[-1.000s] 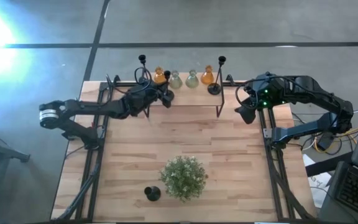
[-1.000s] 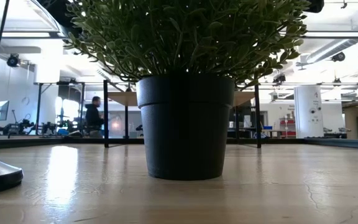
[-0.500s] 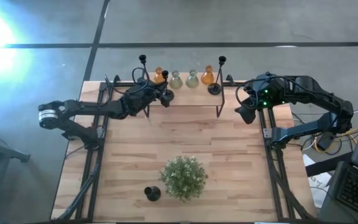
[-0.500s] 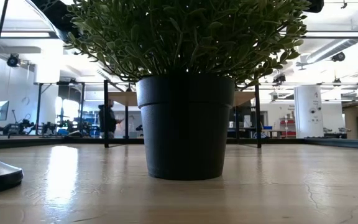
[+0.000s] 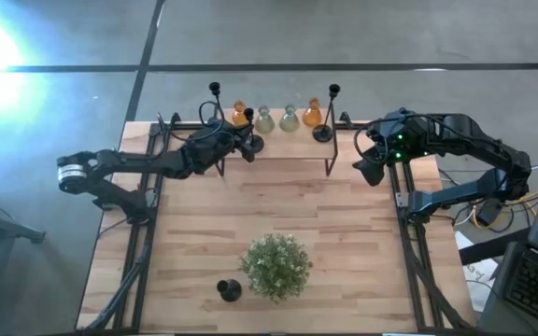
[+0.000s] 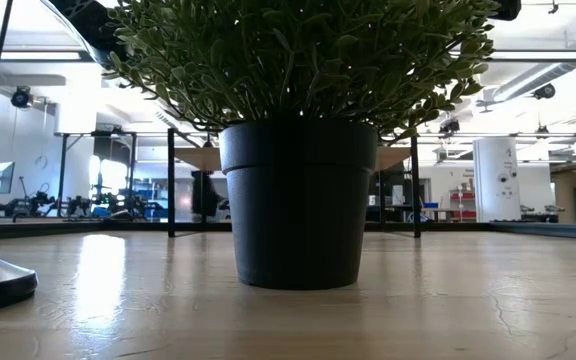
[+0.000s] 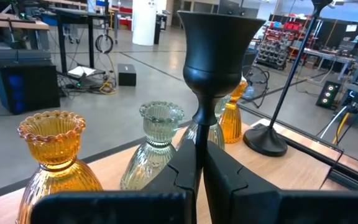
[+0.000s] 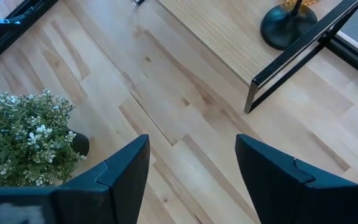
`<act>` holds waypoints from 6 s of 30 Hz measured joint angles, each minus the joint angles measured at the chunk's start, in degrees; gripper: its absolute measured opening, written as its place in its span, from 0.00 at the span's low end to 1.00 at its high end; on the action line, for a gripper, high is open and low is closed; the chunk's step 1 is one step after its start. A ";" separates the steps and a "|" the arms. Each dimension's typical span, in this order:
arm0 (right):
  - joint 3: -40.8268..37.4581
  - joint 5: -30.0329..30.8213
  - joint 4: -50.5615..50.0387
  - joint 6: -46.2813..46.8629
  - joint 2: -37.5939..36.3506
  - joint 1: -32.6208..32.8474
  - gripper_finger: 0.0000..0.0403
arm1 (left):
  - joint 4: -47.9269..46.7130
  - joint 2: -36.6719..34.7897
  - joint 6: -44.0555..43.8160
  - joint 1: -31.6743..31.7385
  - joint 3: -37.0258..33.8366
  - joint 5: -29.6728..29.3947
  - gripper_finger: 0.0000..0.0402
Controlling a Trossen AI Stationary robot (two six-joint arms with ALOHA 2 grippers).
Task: Pick & Place candle stick holders
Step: Put the black candle holder on the shelf, then put the black candle holder on the shelf aligned with the other black candle holder
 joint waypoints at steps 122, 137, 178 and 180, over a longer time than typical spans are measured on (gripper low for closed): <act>-3.48 4.31 0.40 -0.15 0.02 0.00 0.56 | -39.73 2.20 -5.71 -55.84 -0.08 27.56 0.39; -3.48 4.33 0.42 -0.64 0.02 -0.02 0.56 | -32.11 6.95 -1.51 -55.74 -1.21 24.90 0.39; -3.48 4.46 1.70 -0.87 0.02 -0.31 0.56 | -20.17 -1.49 -9.58 -54.26 -9.66 25.31 0.04; -3.48 4.48 1.72 -0.87 0.02 -0.31 0.56 | -24.52 -6.95 -11.83 -53.36 -9.64 21.78 0.04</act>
